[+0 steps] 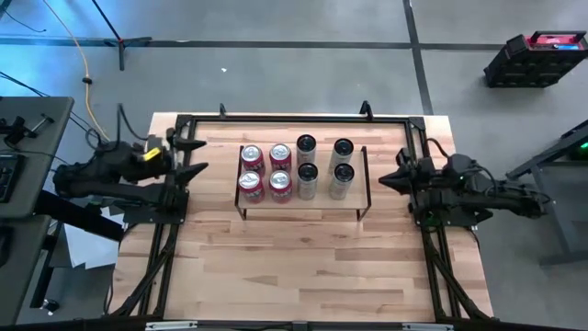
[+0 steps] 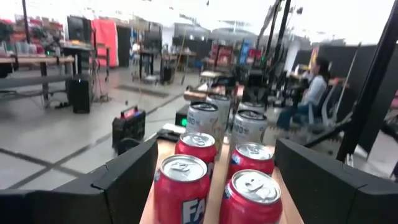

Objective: Place canned beverage on shelf
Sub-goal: Return to Home Position

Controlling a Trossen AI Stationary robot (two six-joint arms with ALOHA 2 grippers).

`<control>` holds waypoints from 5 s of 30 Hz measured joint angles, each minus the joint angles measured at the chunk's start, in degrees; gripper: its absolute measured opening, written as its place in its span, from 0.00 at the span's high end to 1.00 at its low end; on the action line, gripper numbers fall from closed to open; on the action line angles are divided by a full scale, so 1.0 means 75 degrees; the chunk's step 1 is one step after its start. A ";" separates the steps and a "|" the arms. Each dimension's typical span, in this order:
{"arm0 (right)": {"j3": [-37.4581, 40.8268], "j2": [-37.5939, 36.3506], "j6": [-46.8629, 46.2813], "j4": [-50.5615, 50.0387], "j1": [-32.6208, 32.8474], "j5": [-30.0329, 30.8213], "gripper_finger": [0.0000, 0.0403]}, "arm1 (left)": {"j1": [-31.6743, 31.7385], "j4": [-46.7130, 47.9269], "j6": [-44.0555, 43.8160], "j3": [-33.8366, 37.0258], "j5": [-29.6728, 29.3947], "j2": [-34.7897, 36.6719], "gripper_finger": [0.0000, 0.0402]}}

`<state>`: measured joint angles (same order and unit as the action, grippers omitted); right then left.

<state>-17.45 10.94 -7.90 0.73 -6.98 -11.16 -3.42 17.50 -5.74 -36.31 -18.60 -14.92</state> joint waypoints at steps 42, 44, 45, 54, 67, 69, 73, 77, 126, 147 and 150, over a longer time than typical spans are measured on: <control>0.2258 -0.0183 -0.0546 0.1821 0.0104 0.0225 0.98 | -0.0003 -0.0120 0.0181 0.3115 0.1503 0.1959 0.22; 0.2258 -0.0183 -0.0546 0.1747 0.0104 0.0225 0.98 | -0.0003 -0.0182 0.0181 0.3207 0.1819 0.1959 0.22; 0.2258 -0.0183 -0.0546 0.1687 0.0104 0.0225 0.98 | -0.0003 -0.0216 0.0154 0.3278 0.2000 0.1959 0.22; 0.2261 -0.0186 -0.0463 0.1843 0.0102 0.0286 0.98 | -0.0003 -0.1940 -0.0292 0.4531 0.2850 0.1942 0.22; 0.2261 -0.0177 -0.0074 0.1938 0.0103 0.0688 0.98 | -0.0006 -0.2435 0.0098 0.4752 0.2622 0.1895 0.22; 0.2261 -0.0177 0.0069 0.1938 0.0101 0.0681 0.98 | -0.0006 -0.2433 0.0058 0.4750 0.2622 0.1892 0.22; 0.2261 -0.0177 0.0253 0.1935 0.0101 0.0615 0.98 | -0.0001 -0.2430 0.0058 0.4750 0.2561 0.1892 0.22; 0.2264 -0.0177 0.0183 0.1934 0.0101 0.0601 0.98 | 0.0009 -0.2393 0.0377 0.4750 0.2385 0.1892 0.22; 0.2264 -0.0174 0.0180 0.1501 0.0101 0.0572 0.98 | 0.0009 -0.2395 0.0854 0.4744 0.2388 0.1892 0.22; 0.2264 -0.0174 0.0190 0.1501 0.0102 0.0618 0.98 | 0.0008 -0.2397 0.0854 0.4744 0.2390 0.1892 0.22; 0.2264 -0.0174 0.0191 0.1500 0.0104 0.0614 0.98 | 0.0006 -0.2397 0.0854 0.4744 0.2390 0.1892 0.22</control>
<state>-0.47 9.63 -6.46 11.98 -6.20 -6.55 -3.38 -0.48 0.67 -0.73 -0.68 -0.73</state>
